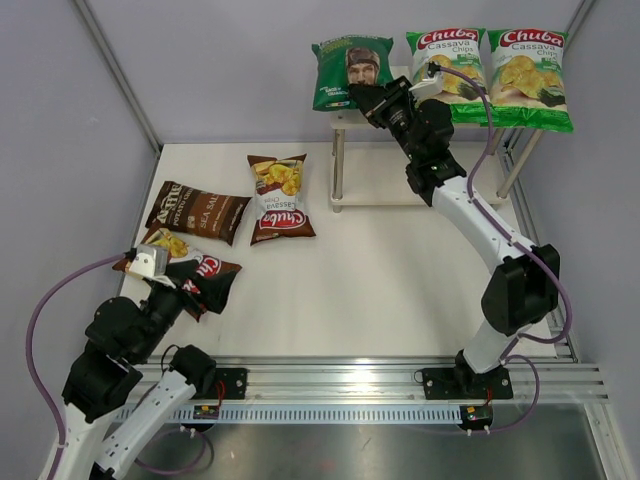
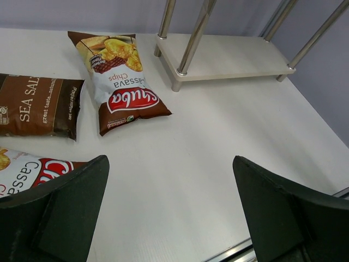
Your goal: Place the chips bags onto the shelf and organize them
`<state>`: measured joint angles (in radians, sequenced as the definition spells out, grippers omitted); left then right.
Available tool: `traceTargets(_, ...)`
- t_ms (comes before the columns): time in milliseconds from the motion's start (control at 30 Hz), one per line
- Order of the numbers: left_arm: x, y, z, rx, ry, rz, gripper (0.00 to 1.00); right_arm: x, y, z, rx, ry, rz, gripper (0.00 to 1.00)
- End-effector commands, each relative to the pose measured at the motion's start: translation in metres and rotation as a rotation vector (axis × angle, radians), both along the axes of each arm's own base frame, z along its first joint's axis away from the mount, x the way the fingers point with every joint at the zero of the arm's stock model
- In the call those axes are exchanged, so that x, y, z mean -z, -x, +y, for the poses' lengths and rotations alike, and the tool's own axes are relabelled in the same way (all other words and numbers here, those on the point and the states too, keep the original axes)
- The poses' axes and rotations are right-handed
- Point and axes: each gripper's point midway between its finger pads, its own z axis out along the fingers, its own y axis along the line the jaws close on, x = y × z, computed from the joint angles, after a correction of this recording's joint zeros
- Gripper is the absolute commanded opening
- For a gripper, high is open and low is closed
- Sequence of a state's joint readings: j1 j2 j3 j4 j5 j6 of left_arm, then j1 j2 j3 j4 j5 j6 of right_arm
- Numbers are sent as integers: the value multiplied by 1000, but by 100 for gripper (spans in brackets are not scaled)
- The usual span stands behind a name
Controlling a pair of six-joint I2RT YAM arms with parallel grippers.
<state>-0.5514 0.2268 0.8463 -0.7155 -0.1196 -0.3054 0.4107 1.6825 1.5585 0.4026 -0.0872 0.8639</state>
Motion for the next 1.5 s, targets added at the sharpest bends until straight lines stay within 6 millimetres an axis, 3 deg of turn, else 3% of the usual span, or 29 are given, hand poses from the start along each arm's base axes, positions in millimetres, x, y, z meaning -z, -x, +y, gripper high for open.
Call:
traceTargets(0,-13,3,-4,41,8,-73,99,-34,-12,-11,42,-41,-63,15)
traceTargets(100,-13,5,-4,44,17,-79,99,-24,-17,-12,57,-63,-13,15)
traceTargets(267,-12,6,-5,47,18,-77,99,18,-19,-23,102,-110,164,16)
traceTargets(467,-12,6,-5,48,18,-77,99,39,-15,-39,182,-159,302,19)
traceTargets(933,-11,7,0,27,23,-81,99,36,-16,-45,220,-175,372,24)
traceTargets(1067,-12,7,1,25,23,-82,99,43,-11,-48,232,-149,416,35)
traceTargets(1100,-12,7,1,24,23,-81,99,42,-9,-48,230,-144,416,43)
traceTargets(1200,-12,7,1,22,22,-80,99,44,-5,-47,222,-123,443,54)
traceTargets(1467,-9,3,4,-9,17,-62,99,36,11,-51,207,-88,449,68)
